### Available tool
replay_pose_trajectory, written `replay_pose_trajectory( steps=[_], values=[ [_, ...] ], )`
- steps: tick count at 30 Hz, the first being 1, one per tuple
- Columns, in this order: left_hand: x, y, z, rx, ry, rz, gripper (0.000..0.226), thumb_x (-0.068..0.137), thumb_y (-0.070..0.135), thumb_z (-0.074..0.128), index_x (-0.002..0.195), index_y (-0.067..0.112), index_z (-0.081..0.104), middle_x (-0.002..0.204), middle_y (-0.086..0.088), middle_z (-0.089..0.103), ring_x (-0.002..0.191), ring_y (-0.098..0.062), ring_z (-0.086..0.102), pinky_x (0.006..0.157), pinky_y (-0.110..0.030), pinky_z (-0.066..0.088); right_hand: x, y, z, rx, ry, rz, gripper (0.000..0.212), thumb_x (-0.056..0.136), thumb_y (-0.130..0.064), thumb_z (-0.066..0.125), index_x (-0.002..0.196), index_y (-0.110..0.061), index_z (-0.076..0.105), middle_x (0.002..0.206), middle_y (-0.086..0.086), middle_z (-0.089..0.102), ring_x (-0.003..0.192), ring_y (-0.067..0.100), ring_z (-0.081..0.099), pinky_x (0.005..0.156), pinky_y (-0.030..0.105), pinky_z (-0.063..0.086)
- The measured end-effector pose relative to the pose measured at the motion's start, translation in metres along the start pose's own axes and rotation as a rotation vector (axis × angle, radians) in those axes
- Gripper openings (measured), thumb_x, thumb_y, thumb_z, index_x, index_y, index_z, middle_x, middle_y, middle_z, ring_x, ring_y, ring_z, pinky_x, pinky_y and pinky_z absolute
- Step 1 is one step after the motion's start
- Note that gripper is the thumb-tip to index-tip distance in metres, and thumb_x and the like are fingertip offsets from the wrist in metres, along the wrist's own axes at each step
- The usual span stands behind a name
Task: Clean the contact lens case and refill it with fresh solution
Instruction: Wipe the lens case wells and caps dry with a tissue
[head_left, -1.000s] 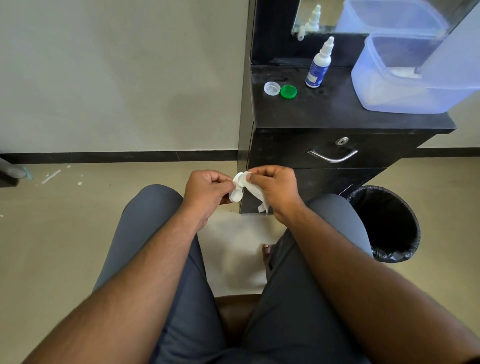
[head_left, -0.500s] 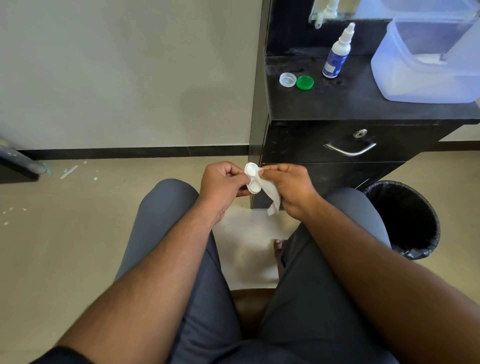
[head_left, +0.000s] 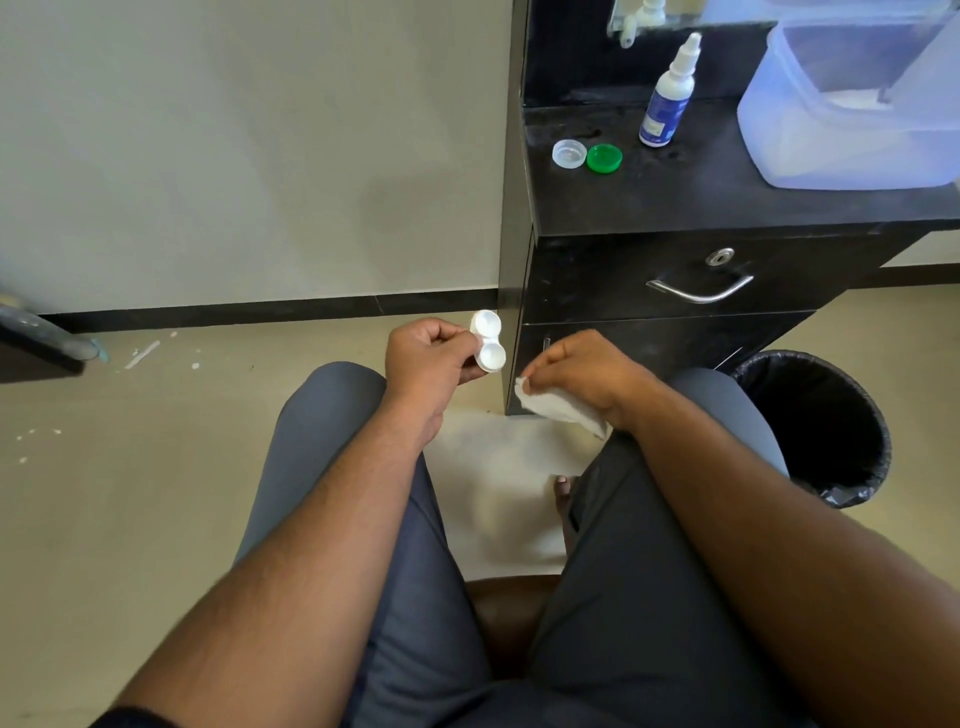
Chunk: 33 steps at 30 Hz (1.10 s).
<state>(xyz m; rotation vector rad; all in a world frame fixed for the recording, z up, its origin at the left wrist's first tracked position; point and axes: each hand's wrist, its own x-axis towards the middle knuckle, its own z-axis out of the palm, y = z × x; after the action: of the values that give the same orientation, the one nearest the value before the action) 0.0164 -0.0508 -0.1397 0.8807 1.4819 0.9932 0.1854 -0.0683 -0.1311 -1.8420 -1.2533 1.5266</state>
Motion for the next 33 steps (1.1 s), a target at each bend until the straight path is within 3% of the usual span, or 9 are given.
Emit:
replay_pose_trajectory(
  steps=[4, 9, 14, 20, 26, 31, 33],
  values=[
    [0.000, 0.002, 0.001, -0.136, -0.039, -0.104, 0.009, 0.081, 0.001, 0.070, 0.075, 0.001, 0.064, 0.081, -0.019, 0.070, 0.070, -0.024, 0.071, 0.066, -0.035, 0.061, 0.007, 0.003, -0.002, 0.259, 0.178, -0.111, 0.003, 0.078, -0.014, 0.075, 0.078, -0.016, 0.075, 0.096, 0.006, 0.071, 0.090, 0.025, 0.065, 0.065, 0.030, 0.055],
    [0.002, 0.000, 0.005, -0.045, -0.113, -0.106, 0.011, 0.087, 0.013, 0.066, 0.076, 0.010, 0.065, 0.078, -0.009, 0.068, 0.067, -0.016, 0.062, 0.052, -0.028, 0.051, 0.004, -0.002, 0.004, 0.202, 0.180, -0.220, 0.004, 0.081, -0.014, 0.073, 0.082, -0.018, 0.074, 0.095, 0.003, 0.071, 0.089, 0.018, 0.064, 0.072, 0.029, 0.054],
    [-0.003, 0.003, 0.007, -0.042, -0.195, -0.159, 0.006, 0.085, 0.007, 0.068, 0.082, 0.003, 0.066, 0.069, -0.010, 0.068, 0.054, -0.015, 0.062, 0.047, -0.024, 0.050, 0.006, -0.002, 0.000, 0.205, 0.193, -0.256, 0.007, 0.083, -0.010, 0.071, 0.082, -0.016, 0.074, 0.090, 0.003, 0.073, 0.087, 0.017, 0.067, 0.074, 0.029, 0.055],
    [-0.002, 0.007, 0.000, -0.033, -0.272, -0.220, 0.011, 0.085, 0.003, 0.068, 0.094, -0.004, 0.067, 0.074, -0.019, 0.071, 0.058, -0.022, 0.069, 0.062, -0.031, 0.061, 0.006, -0.003, 0.002, 0.179, 0.181, -0.266, 0.008, 0.083, -0.010, 0.070, 0.083, -0.017, 0.073, 0.092, 0.003, 0.073, 0.089, 0.019, 0.067, 0.079, 0.030, 0.055],
    [-0.004, 0.008, 0.002, -0.068, -0.188, -0.172, 0.009, 0.085, 0.001, 0.068, 0.092, -0.005, 0.067, 0.067, -0.016, 0.071, 0.055, -0.021, 0.069, 0.055, -0.027, 0.060, 0.005, -0.003, 0.002, 0.197, 0.177, -0.252, 0.007, 0.082, -0.010, 0.072, 0.082, -0.018, 0.073, 0.092, 0.004, 0.072, 0.091, 0.023, 0.067, 0.080, 0.034, 0.057],
    [-0.002, 0.008, -0.002, -0.236, -0.089, -0.172, 0.004, 0.086, 0.005, 0.068, 0.087, 0.001, 0.066, 0.066, -0.012, 0.073, 0.060, -0.020, 0.071, 0.059, -0.028, 0.060, 0.002, -0.001, 0.003, 0.112, 0.150, -0.255, 0.006, 0.081, -0.010, 0.073, 0.084, -0.015, 0.074, 0.094, 0.003, 0.072, 0.087, 0.015, 0.067, 0.072, 0.023, 0.054],
    [0.000, 0.009, -0.003, -0.225, -0.088, -0.181, 0.005, 0.085, 0.007, 0.069, 0.084, 0.004, 0.066, 0.066, -0.009, 0.073, 0.062, -0.020, 0.071, 0.057, -0.028, 0.060, 0.003, -0.002, 0.001, 0.226, 0.200, -0.263, 0.007, 0.080, -0.009, 0.073, 0.083, -0.016, 0.074, 0.092, 0.002, 0.073, 0.084, 0.013, 0.068, 0.070, 0.024, 0.054]
  ],
)
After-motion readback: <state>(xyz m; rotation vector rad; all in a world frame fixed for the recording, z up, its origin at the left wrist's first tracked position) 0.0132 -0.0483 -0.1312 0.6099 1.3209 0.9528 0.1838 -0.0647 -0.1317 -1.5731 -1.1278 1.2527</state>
